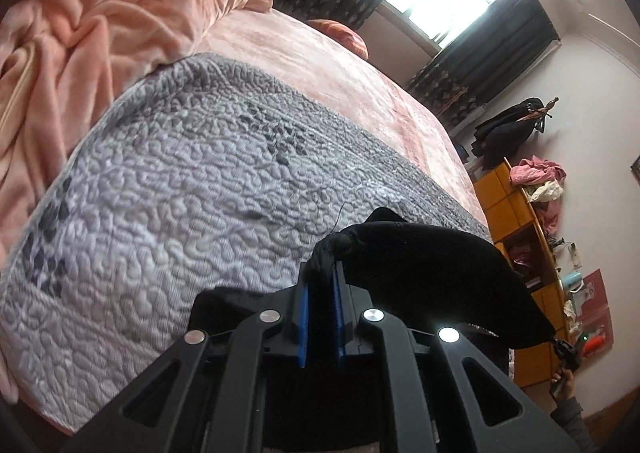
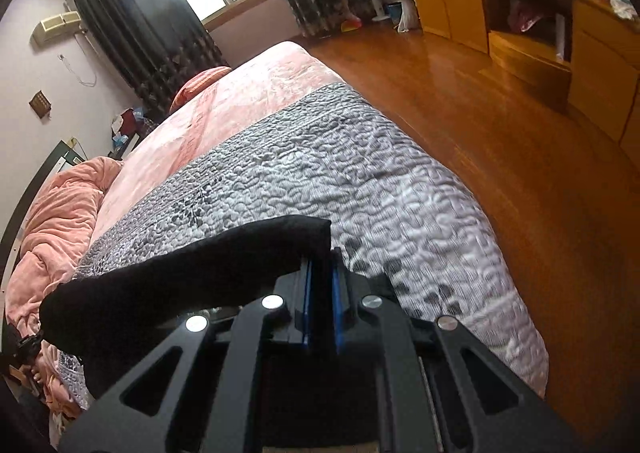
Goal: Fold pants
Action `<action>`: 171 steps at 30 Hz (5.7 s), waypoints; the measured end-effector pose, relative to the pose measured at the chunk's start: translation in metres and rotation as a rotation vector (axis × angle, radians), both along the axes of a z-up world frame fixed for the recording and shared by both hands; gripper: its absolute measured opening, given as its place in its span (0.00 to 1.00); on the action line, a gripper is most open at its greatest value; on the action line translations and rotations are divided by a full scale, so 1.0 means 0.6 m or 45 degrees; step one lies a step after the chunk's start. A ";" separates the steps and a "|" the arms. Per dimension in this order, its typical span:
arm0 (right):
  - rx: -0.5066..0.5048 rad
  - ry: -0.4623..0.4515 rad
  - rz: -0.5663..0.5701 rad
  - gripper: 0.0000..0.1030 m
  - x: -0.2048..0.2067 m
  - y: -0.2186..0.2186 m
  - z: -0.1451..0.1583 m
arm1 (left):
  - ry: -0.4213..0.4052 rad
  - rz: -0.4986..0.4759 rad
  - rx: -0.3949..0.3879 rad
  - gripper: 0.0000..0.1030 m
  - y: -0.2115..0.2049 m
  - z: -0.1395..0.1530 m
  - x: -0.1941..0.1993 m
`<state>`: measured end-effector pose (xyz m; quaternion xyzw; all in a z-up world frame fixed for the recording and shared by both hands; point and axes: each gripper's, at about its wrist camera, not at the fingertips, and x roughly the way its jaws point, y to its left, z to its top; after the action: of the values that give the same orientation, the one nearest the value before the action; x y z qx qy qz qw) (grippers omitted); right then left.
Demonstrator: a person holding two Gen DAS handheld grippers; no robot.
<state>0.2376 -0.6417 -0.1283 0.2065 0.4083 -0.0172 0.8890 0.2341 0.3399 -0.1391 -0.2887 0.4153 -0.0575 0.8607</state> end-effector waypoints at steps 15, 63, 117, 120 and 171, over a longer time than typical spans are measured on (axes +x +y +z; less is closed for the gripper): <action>0.039 0.022 -0.074 0.08 -0.107 0.005 -0.046 | 0.045 0.032 -0.068 0.13 0.013 -0.075 -0.107; 0.689 0.199 -0.303 0.65 -0.225 0.086 -0.251 | 0.378 0.353 -0.051 0.18 -0.070 -0.249 -0.128; 0.574 0.189 -0.421 0.43 -0.181 -0.006 -0.293 | 0.290 0.196 0.317 0.89 -0.195 -0.215 -0.131; 0.583 0.049 -0.501 0.63 -0.229 -0.051 -0.249 | 0.293 0.222 0.294 0.90 -0.190 -0.232 -0.136; 0.962 -0.146 -0.374 0.17 -0.174 -0.041 -0.325 | 0.325 0.297 0.276 0.90 -0.206 -0.282 -0.139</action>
<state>0.1331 -0.6664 -0.3231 0.5751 0.3020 0.0189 0.7601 0.1508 0.2160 -0.3086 -0.2455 0.4884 0.1248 0.8280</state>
